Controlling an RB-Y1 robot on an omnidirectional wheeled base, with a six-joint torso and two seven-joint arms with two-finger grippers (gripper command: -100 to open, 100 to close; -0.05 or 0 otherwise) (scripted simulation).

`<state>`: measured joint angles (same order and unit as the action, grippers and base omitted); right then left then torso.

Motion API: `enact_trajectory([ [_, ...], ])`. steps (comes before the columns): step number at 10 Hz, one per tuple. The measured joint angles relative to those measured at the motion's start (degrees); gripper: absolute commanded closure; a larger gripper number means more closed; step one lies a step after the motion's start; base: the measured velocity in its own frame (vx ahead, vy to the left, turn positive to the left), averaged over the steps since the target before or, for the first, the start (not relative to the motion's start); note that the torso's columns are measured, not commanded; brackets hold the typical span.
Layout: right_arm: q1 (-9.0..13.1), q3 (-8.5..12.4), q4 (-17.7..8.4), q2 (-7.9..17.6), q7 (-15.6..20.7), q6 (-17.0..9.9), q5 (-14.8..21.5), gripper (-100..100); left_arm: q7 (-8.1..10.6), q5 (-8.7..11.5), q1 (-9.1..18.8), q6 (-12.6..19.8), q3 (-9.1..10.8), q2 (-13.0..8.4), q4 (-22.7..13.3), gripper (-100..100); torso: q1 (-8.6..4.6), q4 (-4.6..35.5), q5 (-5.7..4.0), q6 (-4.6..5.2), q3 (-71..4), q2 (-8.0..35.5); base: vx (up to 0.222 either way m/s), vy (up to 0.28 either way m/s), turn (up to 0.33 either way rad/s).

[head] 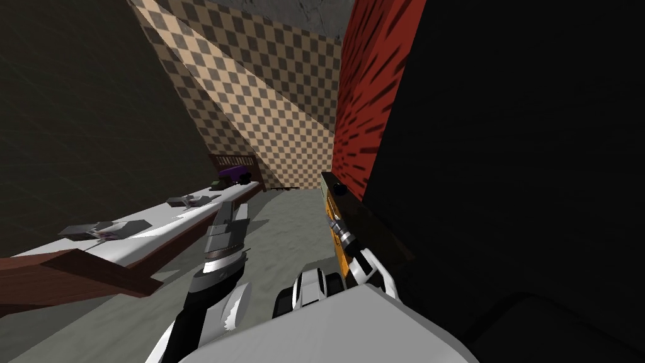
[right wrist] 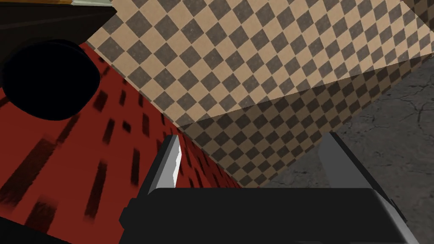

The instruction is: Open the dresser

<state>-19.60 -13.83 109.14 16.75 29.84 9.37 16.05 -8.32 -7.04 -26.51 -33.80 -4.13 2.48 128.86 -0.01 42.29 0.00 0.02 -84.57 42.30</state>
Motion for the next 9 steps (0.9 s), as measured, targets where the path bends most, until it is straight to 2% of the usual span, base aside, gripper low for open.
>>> enact_trajectory([
  [3, 1.9, -1.47, -4.0, 1.5, 4.26, -2.89, 1.18, -100, 0.0, 0.0, 0.0, 0.0, 0.0, 0.0, 0.0, 0, 0.01, -0.01, 0.0, -0.03, -0.01, -0.02, 0.014, -0.007, 0.1],
  [6, 2.35, -2.6, -7.92, 2.38, 9.05, -4.32, 2.36, -100, 0.0, 0.0, 0.0, 0.0, 0.0, 0.0, 0.0, 0, 0.0, 0.0, 0.0, 0.0, 0.0, -0.01, 0.015, -0.005, 0.119],
  [9, 3.96, -4.22, -11.9, 3.83, 13.69, -7.31, 3.65, -100, 0.0, 0.0, 0.0, 0.0, 0.0, 0.0, 0.0, 0, 0.01, -0.01, 0.0, -0.03, 0.0, -0.01, 0.013, -0.007, 0.097],
])
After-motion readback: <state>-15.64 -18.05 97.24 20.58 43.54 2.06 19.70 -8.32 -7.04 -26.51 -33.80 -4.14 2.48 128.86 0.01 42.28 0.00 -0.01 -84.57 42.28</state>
